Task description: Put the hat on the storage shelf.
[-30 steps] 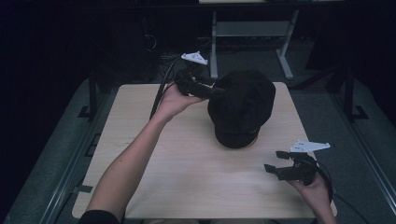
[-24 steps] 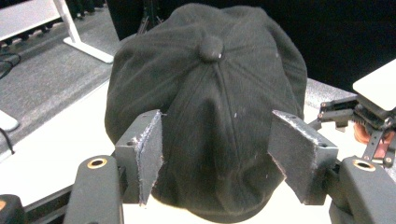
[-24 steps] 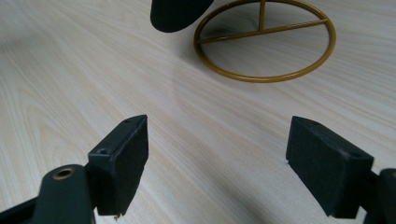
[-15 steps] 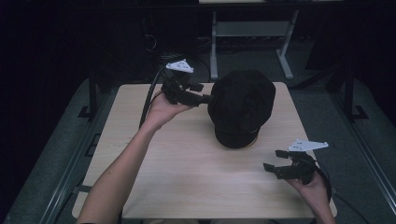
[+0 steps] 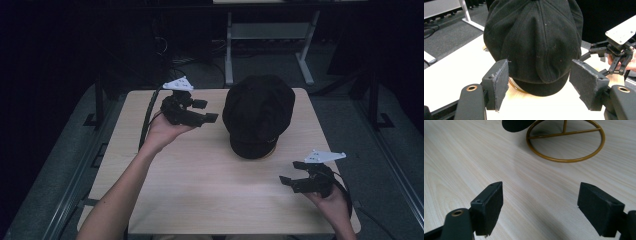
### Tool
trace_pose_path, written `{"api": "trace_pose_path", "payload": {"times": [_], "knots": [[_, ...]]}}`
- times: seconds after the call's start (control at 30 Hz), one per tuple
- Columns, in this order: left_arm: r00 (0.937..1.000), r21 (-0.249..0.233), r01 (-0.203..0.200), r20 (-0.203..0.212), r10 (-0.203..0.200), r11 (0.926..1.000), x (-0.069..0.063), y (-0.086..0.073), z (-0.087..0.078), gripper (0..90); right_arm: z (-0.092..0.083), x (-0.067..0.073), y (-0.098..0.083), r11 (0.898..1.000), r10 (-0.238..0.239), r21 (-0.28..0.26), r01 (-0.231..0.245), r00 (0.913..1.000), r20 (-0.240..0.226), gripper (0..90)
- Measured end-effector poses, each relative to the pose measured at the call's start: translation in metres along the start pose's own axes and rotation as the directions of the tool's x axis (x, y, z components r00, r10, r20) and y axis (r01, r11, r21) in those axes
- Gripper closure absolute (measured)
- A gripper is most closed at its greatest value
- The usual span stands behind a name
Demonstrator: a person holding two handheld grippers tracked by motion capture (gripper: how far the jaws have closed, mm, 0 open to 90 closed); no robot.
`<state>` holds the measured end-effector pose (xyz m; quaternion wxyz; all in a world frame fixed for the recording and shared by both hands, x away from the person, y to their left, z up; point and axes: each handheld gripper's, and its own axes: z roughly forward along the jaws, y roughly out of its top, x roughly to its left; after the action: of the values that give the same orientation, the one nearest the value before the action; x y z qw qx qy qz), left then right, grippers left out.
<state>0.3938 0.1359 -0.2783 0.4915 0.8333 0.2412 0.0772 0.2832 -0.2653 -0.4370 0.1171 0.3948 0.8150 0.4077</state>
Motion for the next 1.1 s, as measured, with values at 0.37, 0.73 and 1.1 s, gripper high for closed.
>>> {"api": "trace_pose_path", "payload": {"times": [0.37,0.73,1.1], "knots": [[0.9996,0.000,0.011,-0.026,-0.011,0.9999,-0.006,-0.026,-0.012,29.0,0.001,0.003,0.001,1.000,-0.004,0.007,0.004,1.0000,-0.004,20.2],[0.9981,-0.014,0.045,-0.040,-0.045,0.9989,-0.004,-0.053,-0.024,28.3,0.001,0.005,0.001,1.000,-0.010,0.006,0.010,0.9999,-0.002,20.2],[0.9975,-0.025,0.040,-0.058,-0.041,0.9989,-0.012,-0.072,-0.034,27.9,0.000,0.005,0.000,1.000,-0.010,0.007,0.010,0.9999,0.001,20.2]]}}
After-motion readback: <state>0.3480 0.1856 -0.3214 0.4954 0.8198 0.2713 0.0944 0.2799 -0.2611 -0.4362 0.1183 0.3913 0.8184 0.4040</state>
